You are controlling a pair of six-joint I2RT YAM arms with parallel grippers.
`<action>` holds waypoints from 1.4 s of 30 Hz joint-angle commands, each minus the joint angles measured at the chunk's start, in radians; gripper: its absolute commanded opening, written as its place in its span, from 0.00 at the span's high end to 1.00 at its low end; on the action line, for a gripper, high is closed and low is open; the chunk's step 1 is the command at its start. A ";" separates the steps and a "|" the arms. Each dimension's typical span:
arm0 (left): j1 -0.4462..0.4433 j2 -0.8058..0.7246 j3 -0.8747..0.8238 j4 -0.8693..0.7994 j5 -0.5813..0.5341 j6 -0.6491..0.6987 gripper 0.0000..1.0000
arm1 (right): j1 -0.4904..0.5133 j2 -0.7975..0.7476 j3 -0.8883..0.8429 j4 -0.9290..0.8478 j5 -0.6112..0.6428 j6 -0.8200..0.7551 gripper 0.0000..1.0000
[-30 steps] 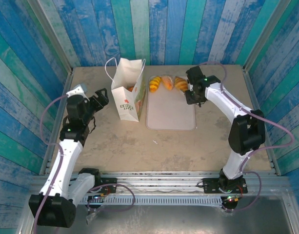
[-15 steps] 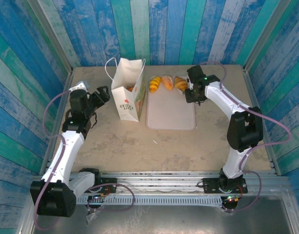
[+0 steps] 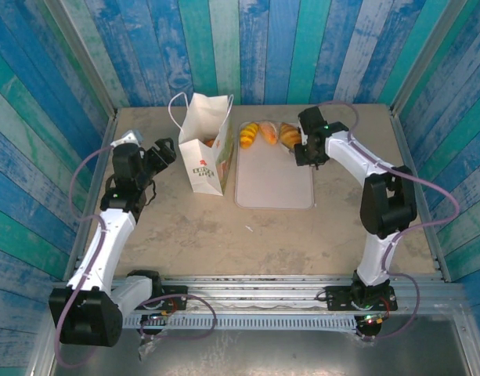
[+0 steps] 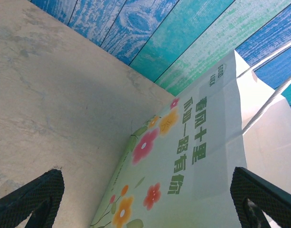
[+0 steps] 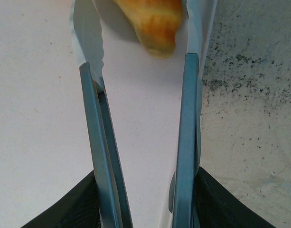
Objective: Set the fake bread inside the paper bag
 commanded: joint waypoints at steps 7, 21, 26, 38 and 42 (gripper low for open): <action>0.005 0.001 0.037 -0.014 -0.039 -0.012 0.06 | -0.023 0.033 -0.016 0.032 -0.015 -0.015 0.52; 0.006 -0.019 0.064 -0.045 -0.048 0.002 0.06 | -0.022 -0.150 -0.124 0.037 0.059 -0.009 0.73; 0.007 -0.051 0.054 -0.058 -0.027 0.007 0.06 | -0.021 -0.289 -0.211 0.023 0.061 0.018 0.73; 0.008 0.039 0.177 -0.081 0.226 0.057 0.03 | -0.005 -0.599 -0.178 -0.162 0.059 0.080 0.73; 0.015 0.123 0.227 -0.047 0.284 0.046 0.06 | 0.008 -0.678 -0.144 -0.165 -0.037 0.128 0.73</action>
